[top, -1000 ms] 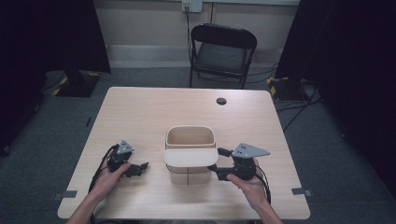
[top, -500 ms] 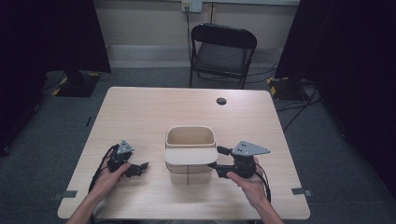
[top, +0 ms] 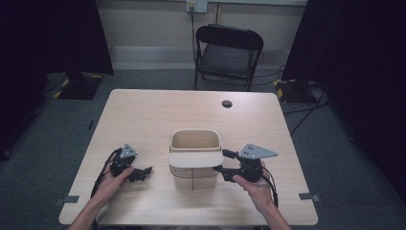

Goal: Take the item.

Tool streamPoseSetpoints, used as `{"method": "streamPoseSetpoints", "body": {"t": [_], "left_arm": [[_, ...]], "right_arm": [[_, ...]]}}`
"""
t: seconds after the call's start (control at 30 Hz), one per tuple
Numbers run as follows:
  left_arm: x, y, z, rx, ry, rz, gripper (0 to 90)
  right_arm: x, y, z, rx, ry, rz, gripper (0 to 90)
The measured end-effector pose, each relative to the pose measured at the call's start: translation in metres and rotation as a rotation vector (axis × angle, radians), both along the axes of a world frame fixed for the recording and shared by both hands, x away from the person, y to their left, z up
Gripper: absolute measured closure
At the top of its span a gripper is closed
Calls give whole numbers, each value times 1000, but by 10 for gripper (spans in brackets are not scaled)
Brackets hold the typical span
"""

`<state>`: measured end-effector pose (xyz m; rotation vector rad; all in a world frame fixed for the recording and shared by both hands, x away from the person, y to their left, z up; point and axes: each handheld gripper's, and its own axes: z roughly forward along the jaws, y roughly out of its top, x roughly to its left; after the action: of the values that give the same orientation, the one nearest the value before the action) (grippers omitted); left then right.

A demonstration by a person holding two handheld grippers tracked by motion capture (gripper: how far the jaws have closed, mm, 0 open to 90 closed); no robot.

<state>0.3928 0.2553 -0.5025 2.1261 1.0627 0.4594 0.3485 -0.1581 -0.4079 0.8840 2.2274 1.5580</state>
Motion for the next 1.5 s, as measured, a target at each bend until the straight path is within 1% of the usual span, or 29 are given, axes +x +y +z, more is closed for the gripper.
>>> {"method": "streamPoseSetpoints", "body": {"t": [0.77,0.97,1.07,1.1,1.5], "left_arm": [[0,0,0,2,-2,0,61],[0,0,0,5,-1,-2,61],[0,0,0,4,-2,-2,61],[0,0,0,-2,0,2,61],[0,0,0,0,0,0,61]], "right_arm": [[2,-2,2,22,-6,2,388],[3,-2,2,19,-7,5,387],[4,-1,3,21,-11,7,386],[4,-1,3,22,-10,6,386],[6,-1,6,28,-15,9,395]]}}
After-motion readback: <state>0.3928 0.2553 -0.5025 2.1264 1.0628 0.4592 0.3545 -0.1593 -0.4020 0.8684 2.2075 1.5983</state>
